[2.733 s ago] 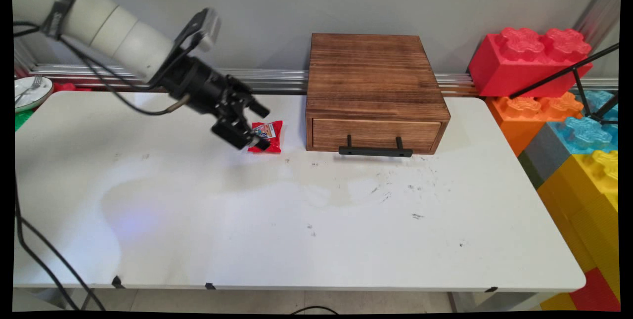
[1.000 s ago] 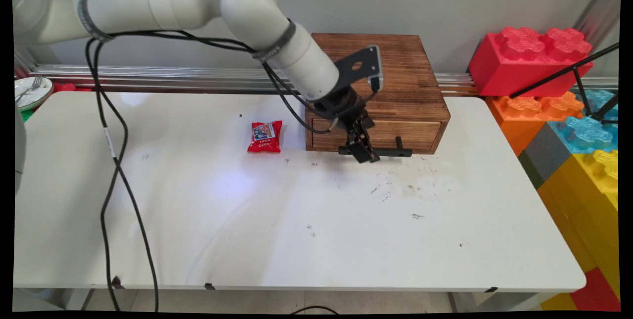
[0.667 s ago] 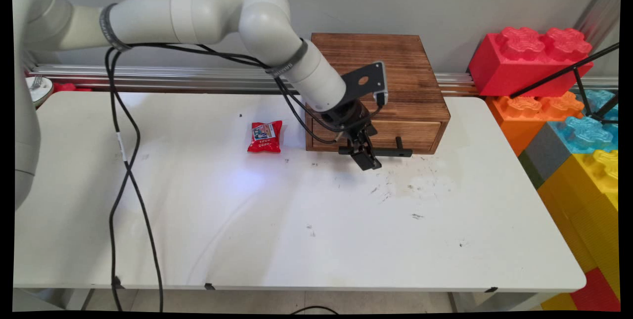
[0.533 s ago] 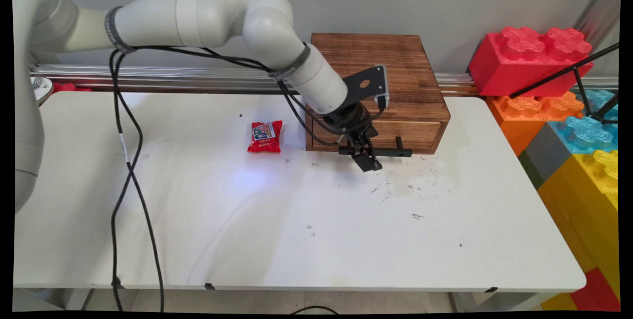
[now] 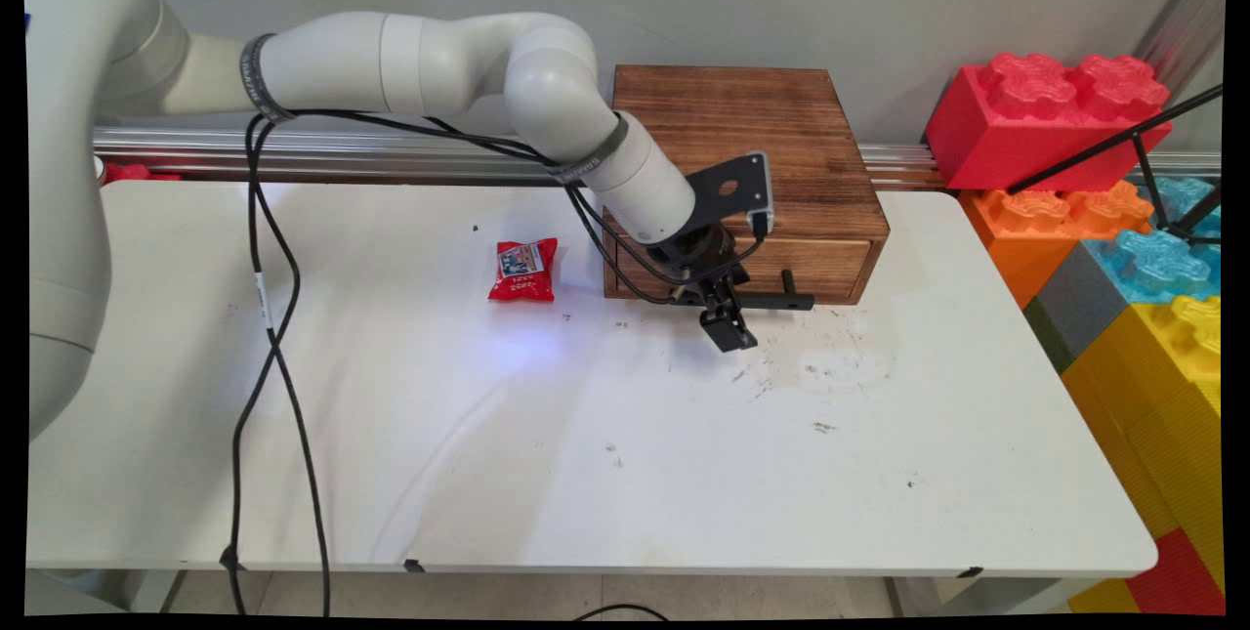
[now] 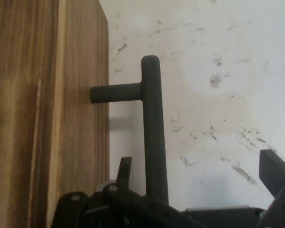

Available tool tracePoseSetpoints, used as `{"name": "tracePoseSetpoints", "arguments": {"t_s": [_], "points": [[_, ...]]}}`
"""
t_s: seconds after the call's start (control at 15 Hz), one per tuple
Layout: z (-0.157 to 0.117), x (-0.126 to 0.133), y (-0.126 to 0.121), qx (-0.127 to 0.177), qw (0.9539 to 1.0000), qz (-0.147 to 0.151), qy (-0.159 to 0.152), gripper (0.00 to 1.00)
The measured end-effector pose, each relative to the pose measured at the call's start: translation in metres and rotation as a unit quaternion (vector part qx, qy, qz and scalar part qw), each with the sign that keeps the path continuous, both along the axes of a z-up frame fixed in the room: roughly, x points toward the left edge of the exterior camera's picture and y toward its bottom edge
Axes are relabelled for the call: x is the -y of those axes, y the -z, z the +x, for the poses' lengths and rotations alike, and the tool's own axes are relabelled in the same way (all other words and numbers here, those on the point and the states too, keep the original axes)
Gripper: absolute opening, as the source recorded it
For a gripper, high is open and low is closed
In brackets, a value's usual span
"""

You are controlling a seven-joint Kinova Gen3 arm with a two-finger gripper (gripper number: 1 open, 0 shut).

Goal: Open the drawer

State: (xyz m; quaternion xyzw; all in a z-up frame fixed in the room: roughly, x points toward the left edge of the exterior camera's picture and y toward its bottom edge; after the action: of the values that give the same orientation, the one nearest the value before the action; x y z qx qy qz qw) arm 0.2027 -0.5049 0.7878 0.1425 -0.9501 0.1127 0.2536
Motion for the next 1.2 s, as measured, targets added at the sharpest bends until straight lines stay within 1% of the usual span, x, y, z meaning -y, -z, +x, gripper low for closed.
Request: {"name": "tracePoseSetpoints", "arguments": {"t_s": [0.6, 0.93, 1.2], "points": [[-0.003, 0.006, 0.027, 0.002, 0.9999, 0.012, -0.007, 1.0], [-0.009, 0.003, 0.031, -0.001, 0.9997, 0.021, -0.01, 1.0], [-0.016, -0.006, 0.03, -0.005, 0.9995, 0.029, -0.01, 1.0]]}}
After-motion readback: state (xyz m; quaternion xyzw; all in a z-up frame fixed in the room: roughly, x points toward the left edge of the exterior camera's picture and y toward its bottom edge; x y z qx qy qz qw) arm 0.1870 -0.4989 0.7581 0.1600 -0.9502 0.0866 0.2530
